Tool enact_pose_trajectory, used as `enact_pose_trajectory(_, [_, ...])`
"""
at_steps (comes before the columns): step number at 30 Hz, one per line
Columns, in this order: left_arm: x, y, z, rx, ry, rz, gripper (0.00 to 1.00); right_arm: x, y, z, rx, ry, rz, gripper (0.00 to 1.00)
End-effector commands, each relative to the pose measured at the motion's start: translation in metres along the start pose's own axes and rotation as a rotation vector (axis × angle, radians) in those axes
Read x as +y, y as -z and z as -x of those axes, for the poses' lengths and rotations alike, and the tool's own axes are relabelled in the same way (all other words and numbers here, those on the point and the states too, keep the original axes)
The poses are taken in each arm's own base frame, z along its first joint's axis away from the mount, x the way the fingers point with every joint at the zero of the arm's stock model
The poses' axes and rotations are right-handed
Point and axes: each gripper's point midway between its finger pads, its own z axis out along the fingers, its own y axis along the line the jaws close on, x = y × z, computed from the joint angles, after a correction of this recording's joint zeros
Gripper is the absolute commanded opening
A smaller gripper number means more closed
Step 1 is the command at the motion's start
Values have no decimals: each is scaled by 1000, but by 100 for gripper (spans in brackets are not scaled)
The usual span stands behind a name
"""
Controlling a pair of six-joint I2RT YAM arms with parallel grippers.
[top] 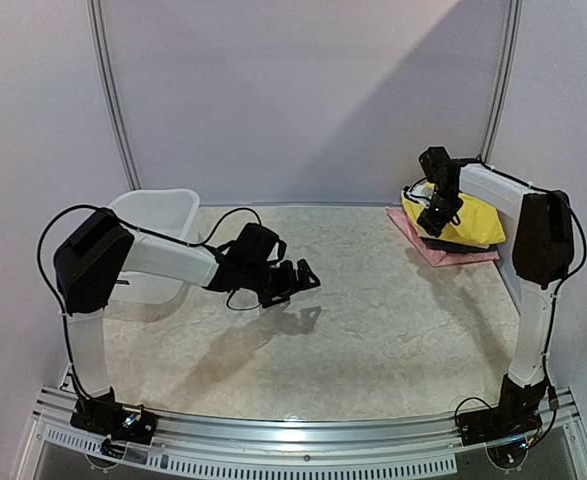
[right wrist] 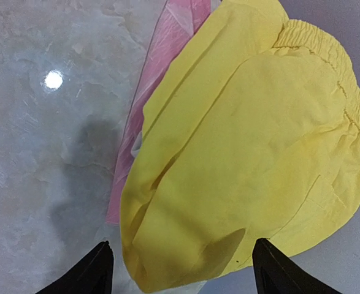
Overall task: Fold and stack the mixed laundry pile
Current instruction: Reset both arms
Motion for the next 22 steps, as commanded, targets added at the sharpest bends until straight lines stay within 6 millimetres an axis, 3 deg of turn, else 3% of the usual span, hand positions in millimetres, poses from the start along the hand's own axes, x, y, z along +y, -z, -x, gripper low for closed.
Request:
enact_pose_trajectory(1, [-19,53,28,-37,-292,189,100,-24,73,21,-221,-140,23,89])
enact_pose_trajectory(2, [-20,68,39,-71,-375,256,99,-25,84,24,-273,-167,41,98])
enact_pose_trajectory(5, [-24,115,66,-182,-560,414,100,-27,124,21,-443,-271,85,99])
enact_pose_trajectory(8, [-27,163,89,-337,-660,532,100,-27,148,10,-522,-432,98,99])
enact_pose_trajectory(11, [-30,208,105,-489,-698,593,100,-16,148,0,-543,-533,140,99])
enact_pose_trajectory(14, [-22,246,115,-593,-674,685,99,0,161,-7,-622,-551,197,99])
enact_pose_trajectory(17, [-15,263,118,-612,-670,754,100,2,183,-15,-718,-584,203,99])
enact_pose_trajectory(20, [-12,260,115,-576,-695,763,100,10,196,-19,-769,-554,228,99])
enact_pose_trajectory(22, [-11,258,113,-567,-695,762,100,10,194,-20,-768,-564,221,99])
